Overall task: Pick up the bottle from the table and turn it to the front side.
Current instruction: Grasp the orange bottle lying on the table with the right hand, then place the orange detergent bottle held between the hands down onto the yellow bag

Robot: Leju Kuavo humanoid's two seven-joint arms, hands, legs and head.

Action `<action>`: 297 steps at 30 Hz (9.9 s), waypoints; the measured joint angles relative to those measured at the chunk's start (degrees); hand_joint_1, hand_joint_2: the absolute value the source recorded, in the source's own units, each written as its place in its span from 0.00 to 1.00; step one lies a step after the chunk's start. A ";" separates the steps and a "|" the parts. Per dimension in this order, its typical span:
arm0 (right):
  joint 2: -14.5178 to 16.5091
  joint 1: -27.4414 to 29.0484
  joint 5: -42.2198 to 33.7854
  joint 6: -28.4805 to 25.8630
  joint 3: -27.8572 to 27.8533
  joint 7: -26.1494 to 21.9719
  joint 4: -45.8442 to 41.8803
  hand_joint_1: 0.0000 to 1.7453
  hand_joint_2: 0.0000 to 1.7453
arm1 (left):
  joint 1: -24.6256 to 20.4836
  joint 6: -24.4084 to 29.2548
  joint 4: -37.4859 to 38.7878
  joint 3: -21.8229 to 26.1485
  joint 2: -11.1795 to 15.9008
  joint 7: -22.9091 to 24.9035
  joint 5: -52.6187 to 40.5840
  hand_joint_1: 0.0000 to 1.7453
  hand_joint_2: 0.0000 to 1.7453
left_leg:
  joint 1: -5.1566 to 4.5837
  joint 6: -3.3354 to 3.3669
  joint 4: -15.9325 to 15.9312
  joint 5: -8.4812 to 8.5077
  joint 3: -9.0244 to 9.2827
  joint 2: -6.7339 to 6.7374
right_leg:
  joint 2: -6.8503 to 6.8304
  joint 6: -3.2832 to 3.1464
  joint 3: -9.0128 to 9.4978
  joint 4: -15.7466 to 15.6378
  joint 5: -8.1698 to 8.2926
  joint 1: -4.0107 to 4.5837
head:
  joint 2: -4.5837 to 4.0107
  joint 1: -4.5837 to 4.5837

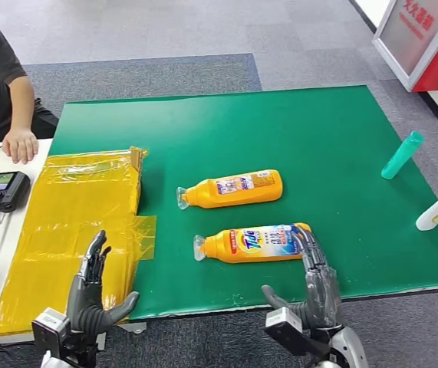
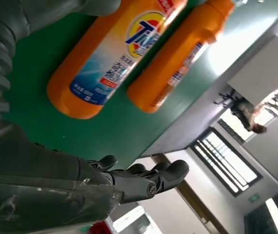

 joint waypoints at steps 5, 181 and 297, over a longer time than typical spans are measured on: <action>-4.24 -4.09 9.05 8.53 -2.06 9.23 0.56 0.00 1.00 | -1.08 -0.93 1.90 0.90 0.11 -0.04 -1.07 0.00 1.00 | -0.03 0.06 0.00 0.04 0.00 0.00 | 0.00 0.06 0.00 0.00 0.05 -0.07 | 0.00 0.01; 4.60 -11.81 -2.23 1.49 13.86 -4.71 8.47 0.00 1.00 | -16.95 16.83 -7.34 -20.55 7.93 15.66 -28.85 1.00 1.00 | -0.03 0.01 -0.04 0.22 -0.05 -0.03 | -0.04 0.02 -0.11 0.01 0.18 -0.05 | 0.00 0.00; 5.04 -3.21 -24.74 6.31 4.15 -12.42 4.54 0.00 1.00 | -1.35 -13.35 -4.72 -2.94 3.00 -0.05 11.23 0.00 1.00 | -0.04 0.01 -0.06 0.03 -0.03 0.00 | -0.03 0.00 -0.06 0.00 -0.03 -0.05 | 0.00 0.00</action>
